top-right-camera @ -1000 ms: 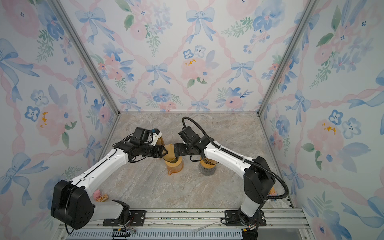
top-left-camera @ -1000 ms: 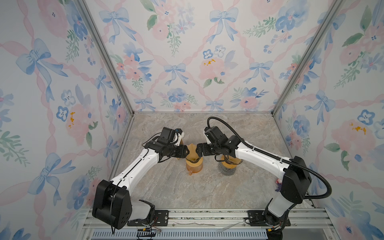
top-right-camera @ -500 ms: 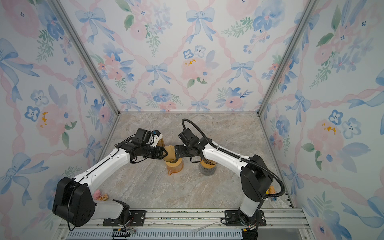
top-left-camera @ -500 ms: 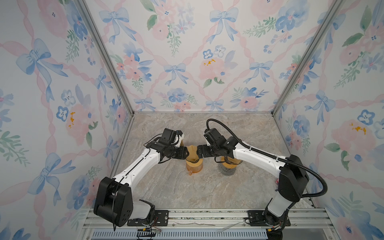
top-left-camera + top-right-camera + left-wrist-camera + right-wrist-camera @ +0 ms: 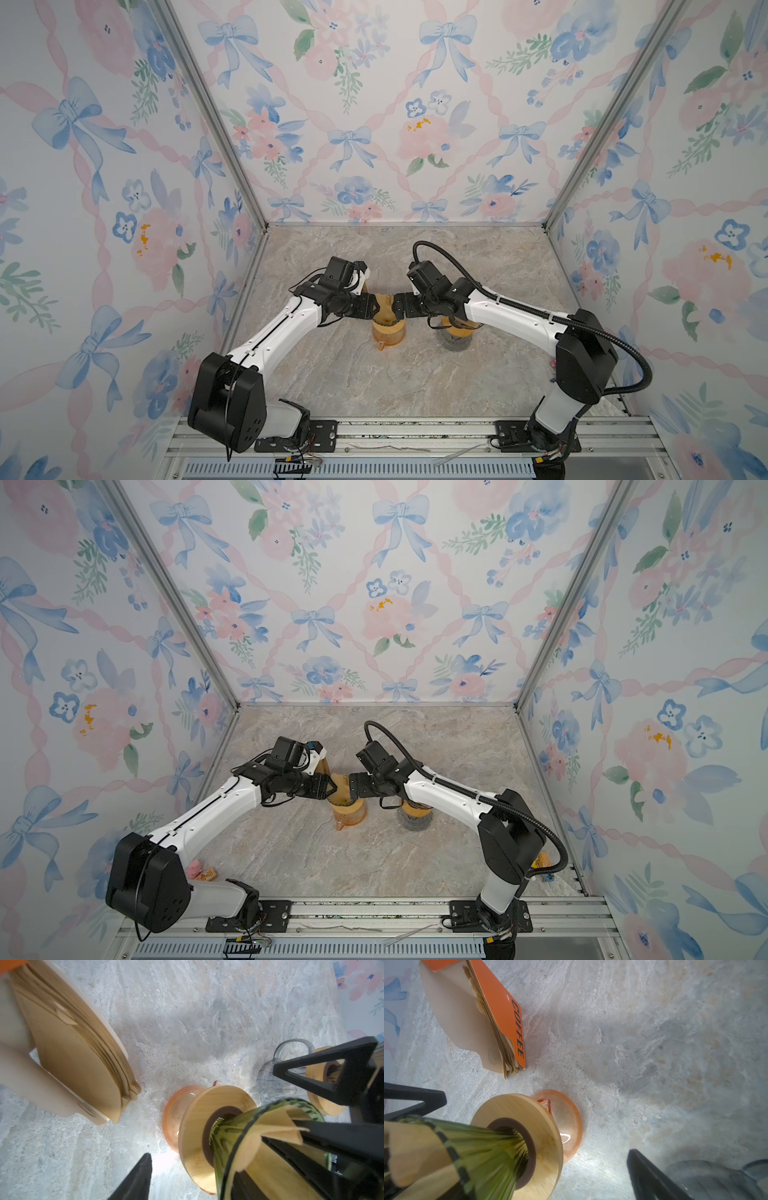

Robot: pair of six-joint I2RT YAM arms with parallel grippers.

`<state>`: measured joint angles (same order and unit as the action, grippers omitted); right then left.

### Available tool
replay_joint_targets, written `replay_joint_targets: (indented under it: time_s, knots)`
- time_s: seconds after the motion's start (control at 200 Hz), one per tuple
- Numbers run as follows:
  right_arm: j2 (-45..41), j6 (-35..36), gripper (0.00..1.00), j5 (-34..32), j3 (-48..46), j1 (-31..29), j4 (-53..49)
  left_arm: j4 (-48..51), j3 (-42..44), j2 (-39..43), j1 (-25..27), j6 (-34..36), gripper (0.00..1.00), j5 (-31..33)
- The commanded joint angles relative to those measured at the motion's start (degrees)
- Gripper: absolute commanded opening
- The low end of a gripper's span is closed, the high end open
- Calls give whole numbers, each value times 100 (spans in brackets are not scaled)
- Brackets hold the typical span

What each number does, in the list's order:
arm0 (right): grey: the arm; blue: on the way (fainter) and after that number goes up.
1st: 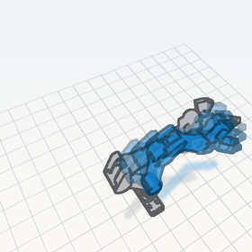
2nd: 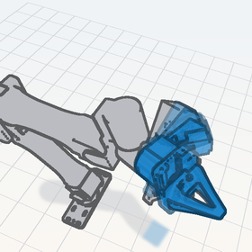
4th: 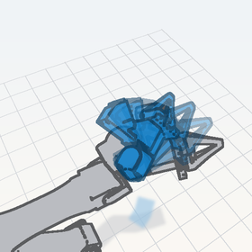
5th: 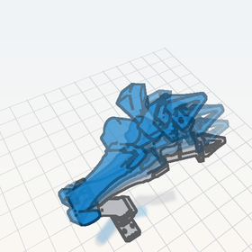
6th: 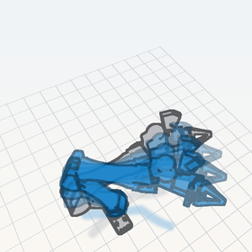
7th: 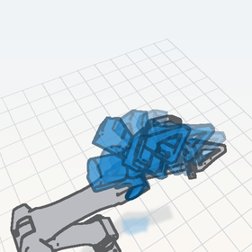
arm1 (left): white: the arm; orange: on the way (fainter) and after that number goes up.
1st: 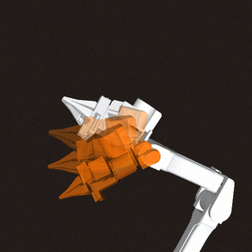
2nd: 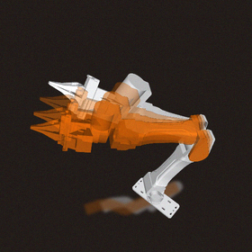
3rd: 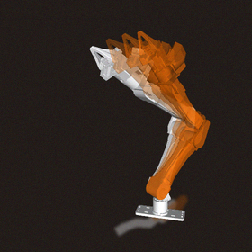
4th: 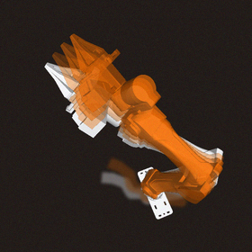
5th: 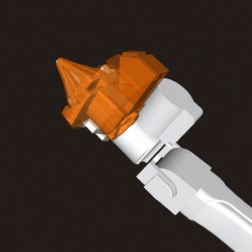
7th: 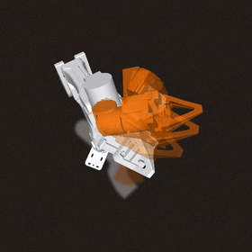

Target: Place the coffee filter in the dripper

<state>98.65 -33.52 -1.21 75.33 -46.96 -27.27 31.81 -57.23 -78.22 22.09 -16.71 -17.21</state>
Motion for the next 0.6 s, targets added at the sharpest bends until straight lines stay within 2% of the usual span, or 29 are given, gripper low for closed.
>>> replay_joint_targets:
  time_s: [0.0,0.595]
  knots:
    - [27,-65,94,-109,-181,75,-127,123,-122,-35,-3,80,57,96]
    - [-609,157,94,-125,-28,57,-203,185,-455,-156,134,27,57,13]
